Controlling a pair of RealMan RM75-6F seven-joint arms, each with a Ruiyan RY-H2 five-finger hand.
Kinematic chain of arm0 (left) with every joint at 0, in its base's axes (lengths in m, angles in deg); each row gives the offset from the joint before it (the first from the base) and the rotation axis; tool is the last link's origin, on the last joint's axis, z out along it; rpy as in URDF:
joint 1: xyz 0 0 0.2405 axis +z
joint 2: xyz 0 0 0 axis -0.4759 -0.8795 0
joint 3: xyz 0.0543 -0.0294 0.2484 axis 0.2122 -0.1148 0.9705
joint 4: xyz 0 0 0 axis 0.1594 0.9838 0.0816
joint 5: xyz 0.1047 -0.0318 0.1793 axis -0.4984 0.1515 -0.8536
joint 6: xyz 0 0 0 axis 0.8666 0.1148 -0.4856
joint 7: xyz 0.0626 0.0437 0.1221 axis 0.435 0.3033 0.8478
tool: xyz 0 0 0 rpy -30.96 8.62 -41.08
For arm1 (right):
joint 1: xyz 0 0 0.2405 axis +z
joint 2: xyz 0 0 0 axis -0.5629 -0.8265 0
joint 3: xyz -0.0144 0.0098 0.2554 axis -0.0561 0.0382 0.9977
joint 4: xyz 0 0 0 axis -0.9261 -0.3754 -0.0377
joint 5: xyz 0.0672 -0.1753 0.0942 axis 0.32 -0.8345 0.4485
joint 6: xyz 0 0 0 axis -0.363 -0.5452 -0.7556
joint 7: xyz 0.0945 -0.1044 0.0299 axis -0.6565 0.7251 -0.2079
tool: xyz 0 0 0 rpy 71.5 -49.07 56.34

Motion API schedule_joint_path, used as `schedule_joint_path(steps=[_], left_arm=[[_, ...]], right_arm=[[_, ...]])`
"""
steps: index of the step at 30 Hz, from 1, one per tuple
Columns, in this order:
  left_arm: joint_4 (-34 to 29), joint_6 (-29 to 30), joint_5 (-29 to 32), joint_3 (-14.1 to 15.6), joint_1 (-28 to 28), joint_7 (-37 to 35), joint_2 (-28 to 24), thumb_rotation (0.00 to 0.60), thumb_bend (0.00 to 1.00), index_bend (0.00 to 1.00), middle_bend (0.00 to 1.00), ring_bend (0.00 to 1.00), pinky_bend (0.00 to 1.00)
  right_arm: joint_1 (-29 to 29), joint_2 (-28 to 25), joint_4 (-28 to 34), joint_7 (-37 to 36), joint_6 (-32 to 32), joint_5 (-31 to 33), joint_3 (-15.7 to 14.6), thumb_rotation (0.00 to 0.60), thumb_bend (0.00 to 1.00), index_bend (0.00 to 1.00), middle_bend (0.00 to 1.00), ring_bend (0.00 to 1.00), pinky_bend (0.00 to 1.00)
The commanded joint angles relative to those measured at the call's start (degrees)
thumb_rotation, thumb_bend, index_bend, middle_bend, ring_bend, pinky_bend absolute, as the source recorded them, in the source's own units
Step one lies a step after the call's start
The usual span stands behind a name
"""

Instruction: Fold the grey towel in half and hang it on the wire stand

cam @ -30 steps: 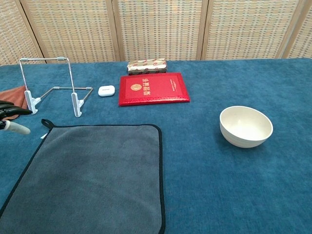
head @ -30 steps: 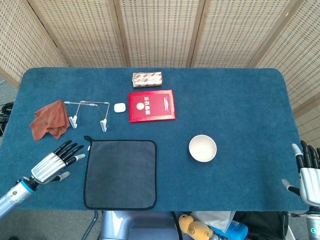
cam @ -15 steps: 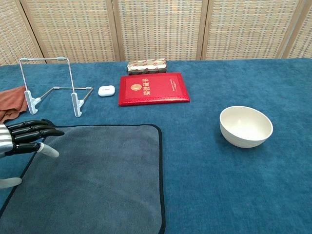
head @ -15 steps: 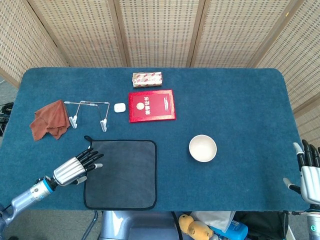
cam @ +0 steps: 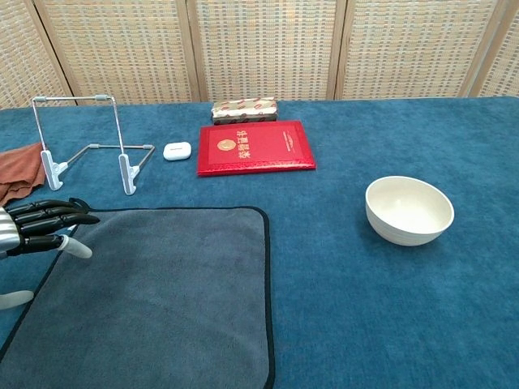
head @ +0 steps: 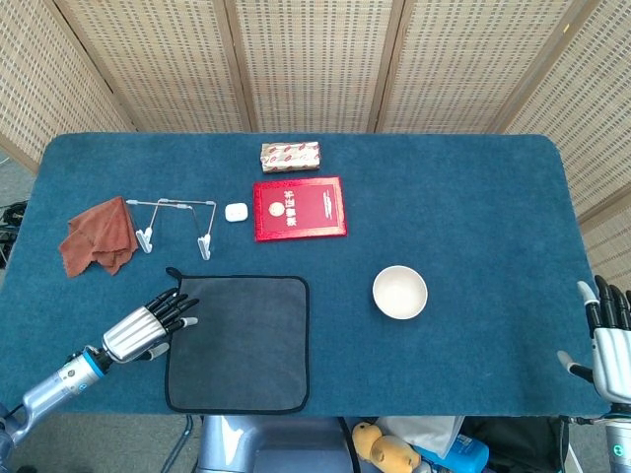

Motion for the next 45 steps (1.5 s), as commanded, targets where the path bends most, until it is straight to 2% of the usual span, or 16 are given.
schedule_joint_path(steps=[1,20,26,45], left_arm=[[-0.10,-0.24,0.48,0.08,-0.04,-0.05,0.03,0.600,0.35,0.21,0.00,0.00,0.00],[-0.23,-0.84,1.60,1.75,-0.32,1.99,0.78,0.600,0.41,0.25,0.00,0.00,0.00],[-0.20,0.50,1.70,2.09,-0.45,3.08,0.92,0.600,0.48,0.26,0.00,0.00,0.00],[-0.58,2.48,1.38,3.59,-1.49,6.31,0.34,0.600,0.49,0.27,0.00,0.00,0.00]], right_arm=[[0.11,0.02,-0.02,0.06,0.19,0.11,0.00,0.600,0.00,0.00,0.00,0.00,0.00],[0.03,-0.14,0.15,-0.47,-0.13,0.12,-0.11,0.600,0.00,0.00,0.00,0.00,0.00],[-0.02,-0.35,0.25,-0.93,-0.22,0.12,-0.10,0.600,0.00,0.00,0.00,0.00,0.00],[-0.16,-0.81,0.65,-1.65,-0.37,0.20,-0.15,0.600,0.00,0.00,0.00,0.00,0.00]])
